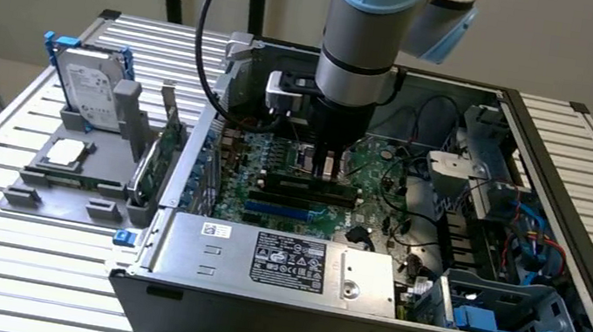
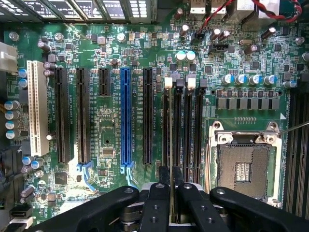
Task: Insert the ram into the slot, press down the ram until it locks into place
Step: 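Insert the ram into the slot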
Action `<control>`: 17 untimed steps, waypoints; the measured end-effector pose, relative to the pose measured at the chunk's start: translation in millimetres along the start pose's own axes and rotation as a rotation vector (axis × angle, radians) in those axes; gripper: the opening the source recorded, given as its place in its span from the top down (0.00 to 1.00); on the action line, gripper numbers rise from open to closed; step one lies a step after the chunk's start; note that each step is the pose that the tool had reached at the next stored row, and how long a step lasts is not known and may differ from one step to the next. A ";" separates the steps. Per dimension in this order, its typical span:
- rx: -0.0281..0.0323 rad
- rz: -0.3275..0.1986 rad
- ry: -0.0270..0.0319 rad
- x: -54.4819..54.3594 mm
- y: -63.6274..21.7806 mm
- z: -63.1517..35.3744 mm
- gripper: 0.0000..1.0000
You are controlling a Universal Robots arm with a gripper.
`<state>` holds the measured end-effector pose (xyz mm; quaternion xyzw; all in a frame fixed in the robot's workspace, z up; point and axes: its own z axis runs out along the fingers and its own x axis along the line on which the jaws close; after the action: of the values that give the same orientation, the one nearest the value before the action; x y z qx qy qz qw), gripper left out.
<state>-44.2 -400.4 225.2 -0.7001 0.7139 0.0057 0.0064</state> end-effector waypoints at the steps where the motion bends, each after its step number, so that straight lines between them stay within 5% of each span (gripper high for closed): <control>1: 0.0000 0.000 0.0000 0.0 0.0 0.0 0.86; 17: 0.0000 0.008 0.0001 0.5 0.0 -0.5 0.86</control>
<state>-44.3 -400.9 225.7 -0.6974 0.7167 0.0057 0.0064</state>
